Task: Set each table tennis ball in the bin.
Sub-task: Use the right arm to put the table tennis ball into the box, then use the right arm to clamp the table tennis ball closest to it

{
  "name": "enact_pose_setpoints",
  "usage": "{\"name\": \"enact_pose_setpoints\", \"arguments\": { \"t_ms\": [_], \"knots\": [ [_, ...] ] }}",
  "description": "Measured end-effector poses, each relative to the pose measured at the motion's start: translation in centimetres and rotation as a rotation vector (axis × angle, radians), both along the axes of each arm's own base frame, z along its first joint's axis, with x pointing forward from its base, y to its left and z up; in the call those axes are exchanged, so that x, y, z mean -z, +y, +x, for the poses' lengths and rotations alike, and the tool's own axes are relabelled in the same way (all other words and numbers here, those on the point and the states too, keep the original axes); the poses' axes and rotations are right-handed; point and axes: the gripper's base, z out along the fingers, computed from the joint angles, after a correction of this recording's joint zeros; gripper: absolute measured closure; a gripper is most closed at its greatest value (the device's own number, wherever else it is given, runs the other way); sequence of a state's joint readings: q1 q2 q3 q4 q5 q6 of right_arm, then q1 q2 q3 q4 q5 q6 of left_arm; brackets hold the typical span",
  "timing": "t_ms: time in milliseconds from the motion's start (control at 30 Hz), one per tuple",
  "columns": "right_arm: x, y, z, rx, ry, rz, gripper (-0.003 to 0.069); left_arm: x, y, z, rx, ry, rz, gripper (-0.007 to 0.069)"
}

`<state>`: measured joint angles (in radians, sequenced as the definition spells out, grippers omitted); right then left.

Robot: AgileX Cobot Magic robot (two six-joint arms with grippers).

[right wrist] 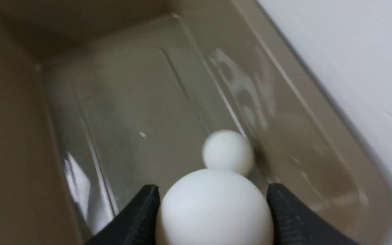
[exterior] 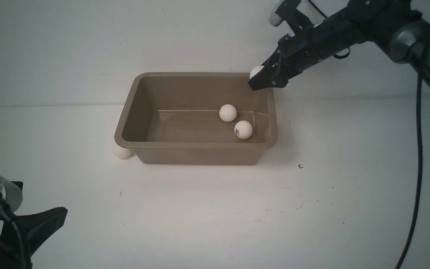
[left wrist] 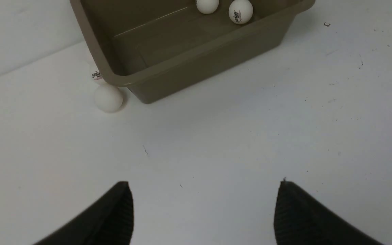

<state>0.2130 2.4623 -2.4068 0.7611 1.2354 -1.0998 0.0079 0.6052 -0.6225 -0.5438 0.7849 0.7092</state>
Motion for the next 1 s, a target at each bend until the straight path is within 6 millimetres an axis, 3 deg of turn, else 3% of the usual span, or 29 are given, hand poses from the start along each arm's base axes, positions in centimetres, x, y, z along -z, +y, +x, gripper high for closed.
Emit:
{"name": "enact_pose_setpoints", "arguments": {
  "t_ms": [167,300,533,667,833,1000],
  "knots": [
    [2.0,2.2,-0.4,-0.043,0.038,-0.007,0.03,0.0,0.0,0.0,0.0,0.0,0.0,0.0125],
    [3.9,2.7,-0.2,-0.053,0.073,-0.017,0.0298,0.0,0.0,0.0,0.0,0.0,0.0,0.0125],
    [3.8,2.8,-0.1,-0.056,0.062,-0.003,0.0136,0.0,0.0,0.0,0.0,0.0,0.0,0.0125],
    [1.6,0.9,0.8,-0.016,-0.01,-0.009,0.0083,0.0,0.0,0.0,0.0,0.0,0.0,0.0125],
    [-1.5,-4.1,2.2,0.105,-0.094,-0.05,0.0078,0.0,0.0,0.0,0.0,0.0,0.0,0.0125],
    [-1.5,-7.1,2.6,0.106,-0.123,-0.155,0.0076,0.0,0.0,0.0,0.0,0.0,0.0,0.0125]
  ]
}}
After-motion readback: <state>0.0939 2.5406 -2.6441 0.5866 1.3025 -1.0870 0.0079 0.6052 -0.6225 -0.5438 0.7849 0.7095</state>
